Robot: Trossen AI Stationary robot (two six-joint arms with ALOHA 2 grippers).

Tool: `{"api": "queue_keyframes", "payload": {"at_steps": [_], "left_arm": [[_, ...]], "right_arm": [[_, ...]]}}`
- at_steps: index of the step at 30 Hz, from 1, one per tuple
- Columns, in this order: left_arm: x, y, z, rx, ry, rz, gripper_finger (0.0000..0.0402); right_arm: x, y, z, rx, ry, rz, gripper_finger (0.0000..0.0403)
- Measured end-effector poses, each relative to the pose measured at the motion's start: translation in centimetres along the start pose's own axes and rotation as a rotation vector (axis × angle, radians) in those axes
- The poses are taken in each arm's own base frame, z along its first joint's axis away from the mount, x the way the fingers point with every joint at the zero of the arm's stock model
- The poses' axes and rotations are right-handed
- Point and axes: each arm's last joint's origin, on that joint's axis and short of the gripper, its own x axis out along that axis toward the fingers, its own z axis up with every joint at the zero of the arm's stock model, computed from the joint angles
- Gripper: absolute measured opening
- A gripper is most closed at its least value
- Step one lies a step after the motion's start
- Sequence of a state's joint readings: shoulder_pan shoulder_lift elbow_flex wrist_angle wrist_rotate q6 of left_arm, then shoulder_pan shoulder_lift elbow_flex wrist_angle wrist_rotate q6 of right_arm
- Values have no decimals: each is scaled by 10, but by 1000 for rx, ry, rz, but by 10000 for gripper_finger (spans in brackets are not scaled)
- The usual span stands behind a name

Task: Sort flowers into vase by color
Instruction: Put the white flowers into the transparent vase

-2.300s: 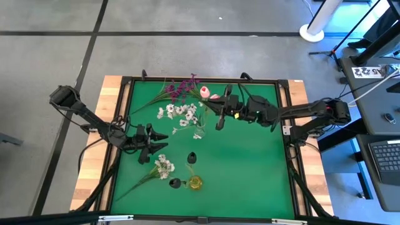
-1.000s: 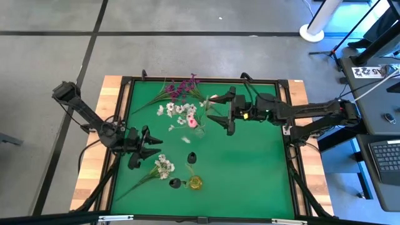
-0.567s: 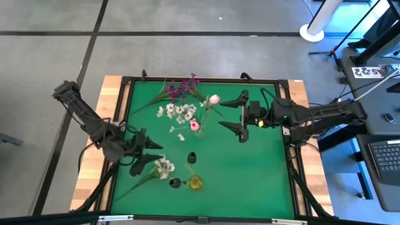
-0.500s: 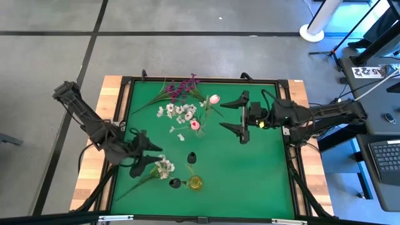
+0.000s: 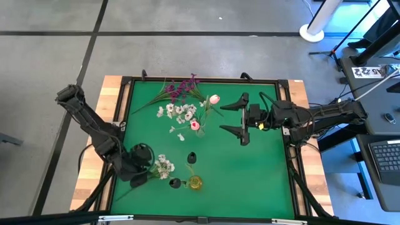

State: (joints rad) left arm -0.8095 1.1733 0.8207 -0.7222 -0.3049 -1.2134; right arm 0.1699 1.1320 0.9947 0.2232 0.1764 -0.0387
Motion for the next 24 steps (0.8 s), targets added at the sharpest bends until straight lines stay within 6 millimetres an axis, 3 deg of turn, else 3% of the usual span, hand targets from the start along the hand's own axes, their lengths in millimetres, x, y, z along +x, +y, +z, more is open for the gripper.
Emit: {"api": "queue_keyframes", "payload": {"at_steps": [10, 16, 24], "left_arm": [[7, -2, -11, -33, 6, 65, 200], [22, -2, -13, -12, 18, 132, 223], [46, -7, -27, -27, 178, 187, 234]], "right_arm": [[0, 0, -3, 3, 26, 1, 328], [0, 0, -5, 3, 49, 2, 328], [0, 0, -6, 23, 56, 2, 328]]}}
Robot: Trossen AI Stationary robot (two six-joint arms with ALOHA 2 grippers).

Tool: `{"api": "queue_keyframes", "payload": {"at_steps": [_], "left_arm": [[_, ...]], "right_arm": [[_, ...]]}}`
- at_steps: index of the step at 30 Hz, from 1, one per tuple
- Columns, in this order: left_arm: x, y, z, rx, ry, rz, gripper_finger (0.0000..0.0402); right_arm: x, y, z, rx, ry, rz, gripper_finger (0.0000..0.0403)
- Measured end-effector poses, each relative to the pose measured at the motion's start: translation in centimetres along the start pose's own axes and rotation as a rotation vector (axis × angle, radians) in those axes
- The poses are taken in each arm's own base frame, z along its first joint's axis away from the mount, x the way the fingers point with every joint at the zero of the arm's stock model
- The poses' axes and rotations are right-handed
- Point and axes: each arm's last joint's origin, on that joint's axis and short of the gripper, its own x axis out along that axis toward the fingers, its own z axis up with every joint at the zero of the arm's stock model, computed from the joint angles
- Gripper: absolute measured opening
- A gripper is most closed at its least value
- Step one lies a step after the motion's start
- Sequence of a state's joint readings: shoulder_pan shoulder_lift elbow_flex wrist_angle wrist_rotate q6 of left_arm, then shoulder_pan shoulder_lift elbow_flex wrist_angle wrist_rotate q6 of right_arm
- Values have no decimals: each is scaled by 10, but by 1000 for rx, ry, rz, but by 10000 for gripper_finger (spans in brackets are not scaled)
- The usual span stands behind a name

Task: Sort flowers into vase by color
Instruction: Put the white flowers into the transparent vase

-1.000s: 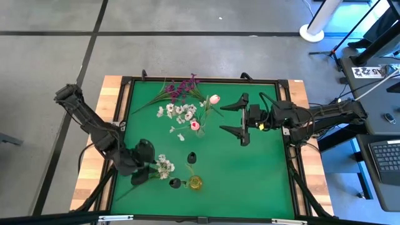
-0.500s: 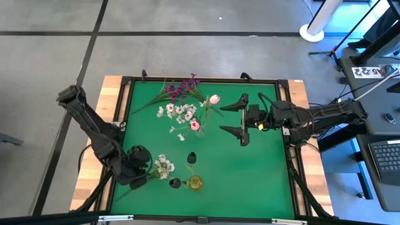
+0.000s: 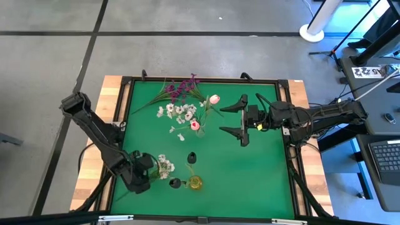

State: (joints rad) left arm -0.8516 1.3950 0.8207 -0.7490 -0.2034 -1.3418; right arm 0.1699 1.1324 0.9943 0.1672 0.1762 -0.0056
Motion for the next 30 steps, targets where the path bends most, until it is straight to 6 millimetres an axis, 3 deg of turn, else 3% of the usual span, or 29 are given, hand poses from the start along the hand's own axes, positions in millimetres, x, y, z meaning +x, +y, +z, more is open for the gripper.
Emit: {"api": "queue_keyframes", "payload": {"at_steps": [22, 30], "left_arm": [[49, -10, -11, -46, 169, 122, 233], [51, -7, -5, -77, 183, 142, 178]], "right_arm": [[0, 0, -1, -2, 14, 0, 328], [0, 0, -2, -2, 15, 0, 328]]}}
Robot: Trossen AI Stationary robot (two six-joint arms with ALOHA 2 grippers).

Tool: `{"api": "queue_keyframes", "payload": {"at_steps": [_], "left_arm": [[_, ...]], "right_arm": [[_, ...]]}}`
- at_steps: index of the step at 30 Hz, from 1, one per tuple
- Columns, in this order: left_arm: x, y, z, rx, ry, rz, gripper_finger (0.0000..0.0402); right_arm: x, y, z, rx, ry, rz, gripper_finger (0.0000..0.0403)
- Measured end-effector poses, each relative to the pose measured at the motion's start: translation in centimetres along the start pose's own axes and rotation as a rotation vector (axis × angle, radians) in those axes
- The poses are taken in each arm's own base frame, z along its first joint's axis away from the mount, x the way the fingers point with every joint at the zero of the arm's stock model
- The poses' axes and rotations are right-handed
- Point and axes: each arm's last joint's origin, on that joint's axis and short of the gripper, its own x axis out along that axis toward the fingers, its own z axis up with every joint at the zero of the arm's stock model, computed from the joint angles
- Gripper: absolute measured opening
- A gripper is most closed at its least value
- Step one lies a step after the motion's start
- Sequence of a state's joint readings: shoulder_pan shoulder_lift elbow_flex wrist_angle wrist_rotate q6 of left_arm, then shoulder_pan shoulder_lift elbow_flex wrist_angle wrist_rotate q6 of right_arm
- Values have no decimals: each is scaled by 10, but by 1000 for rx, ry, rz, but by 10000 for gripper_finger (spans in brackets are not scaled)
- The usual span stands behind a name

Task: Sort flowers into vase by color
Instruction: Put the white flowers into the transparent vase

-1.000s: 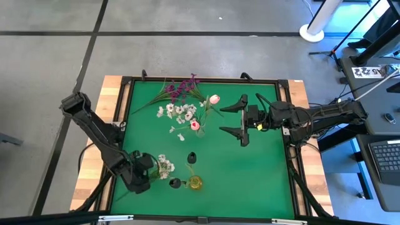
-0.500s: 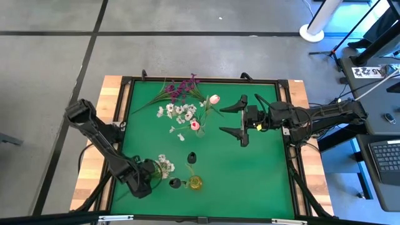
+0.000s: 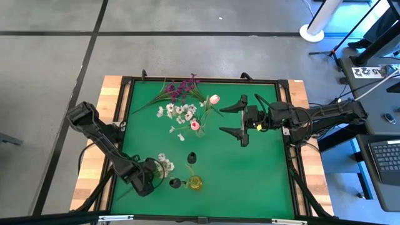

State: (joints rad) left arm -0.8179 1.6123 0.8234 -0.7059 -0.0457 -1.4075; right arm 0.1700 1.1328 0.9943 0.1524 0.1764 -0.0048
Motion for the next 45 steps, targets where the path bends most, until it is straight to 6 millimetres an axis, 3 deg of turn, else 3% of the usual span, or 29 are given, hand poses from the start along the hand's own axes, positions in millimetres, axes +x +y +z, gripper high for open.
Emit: {"api": "queue_keyframes", "payload": {"at_steps": [8, 11, 19, 25, 35, 45], "left_arm": [[-1, 3, 6, -24, 4, 6, 55], [-14, -1, 9, 0, -28, 0, 14], [-86, -13, 16, 49, -283, -81, 12], [-129, -12, 10, 79, -494, -162, 9], [-179, -10, 1, 182, -934, -262, 8], [-228, -13, 26, 324, -1250, -297, 7]], "right_arm": [[0, 0, -3, -5, 28, -10, 328], [1, 0, -5, -7, 38, -27, 328], [2, 0, -5, -7, 39, -30, 328], [2, 0, -5, -8, 39, -30, 328], [2, 0, -5, -7, 36, -30, 328], [2, 0, -3, -2, 10, -5, 328]]}}
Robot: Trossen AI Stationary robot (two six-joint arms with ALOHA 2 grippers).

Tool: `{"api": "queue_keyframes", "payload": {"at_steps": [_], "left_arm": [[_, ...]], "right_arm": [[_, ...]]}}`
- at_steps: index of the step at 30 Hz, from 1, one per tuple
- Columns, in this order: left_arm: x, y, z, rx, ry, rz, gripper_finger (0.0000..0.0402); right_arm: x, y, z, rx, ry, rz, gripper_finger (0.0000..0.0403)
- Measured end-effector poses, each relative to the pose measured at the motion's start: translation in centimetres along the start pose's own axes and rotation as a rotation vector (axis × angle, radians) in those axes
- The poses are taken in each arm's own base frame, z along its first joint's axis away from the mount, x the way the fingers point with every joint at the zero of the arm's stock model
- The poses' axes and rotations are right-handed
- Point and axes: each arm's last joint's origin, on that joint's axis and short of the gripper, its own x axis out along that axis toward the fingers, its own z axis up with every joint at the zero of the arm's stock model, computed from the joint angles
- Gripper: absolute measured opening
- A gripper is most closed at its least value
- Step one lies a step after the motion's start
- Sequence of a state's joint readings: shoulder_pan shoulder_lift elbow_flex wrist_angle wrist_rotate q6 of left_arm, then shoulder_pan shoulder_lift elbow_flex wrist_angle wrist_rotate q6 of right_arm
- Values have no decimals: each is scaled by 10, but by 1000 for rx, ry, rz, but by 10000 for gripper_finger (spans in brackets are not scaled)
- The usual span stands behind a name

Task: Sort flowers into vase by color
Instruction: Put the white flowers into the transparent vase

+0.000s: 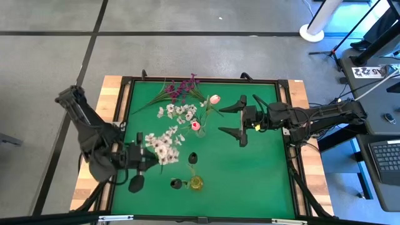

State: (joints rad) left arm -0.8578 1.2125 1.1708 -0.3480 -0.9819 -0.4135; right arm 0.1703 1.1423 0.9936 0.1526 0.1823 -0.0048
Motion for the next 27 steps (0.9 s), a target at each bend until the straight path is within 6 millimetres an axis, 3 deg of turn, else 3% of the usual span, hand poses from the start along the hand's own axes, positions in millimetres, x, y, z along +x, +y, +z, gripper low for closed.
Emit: {"api": "queue_keyframes", "payload": {"at_steps": [6, 12, 22, 27], "left_arm": [[13, 14, 28, 66, -132, 34, 7], [27, 29, 56, 125, -291, -75, 7], [59, 75, 77, 151, -396, -115, 8], [67, 94, 87, 101, -465, -217, 9]], "right_arm": [[0, 1, 0, 1, -4, 18, 328], [0, 1, 1, 3, -15, 18, 328], [0, 2, 4, 14, -44, 70, 328], [-1, 3, 19, 24, -196, 121, 328]]}}
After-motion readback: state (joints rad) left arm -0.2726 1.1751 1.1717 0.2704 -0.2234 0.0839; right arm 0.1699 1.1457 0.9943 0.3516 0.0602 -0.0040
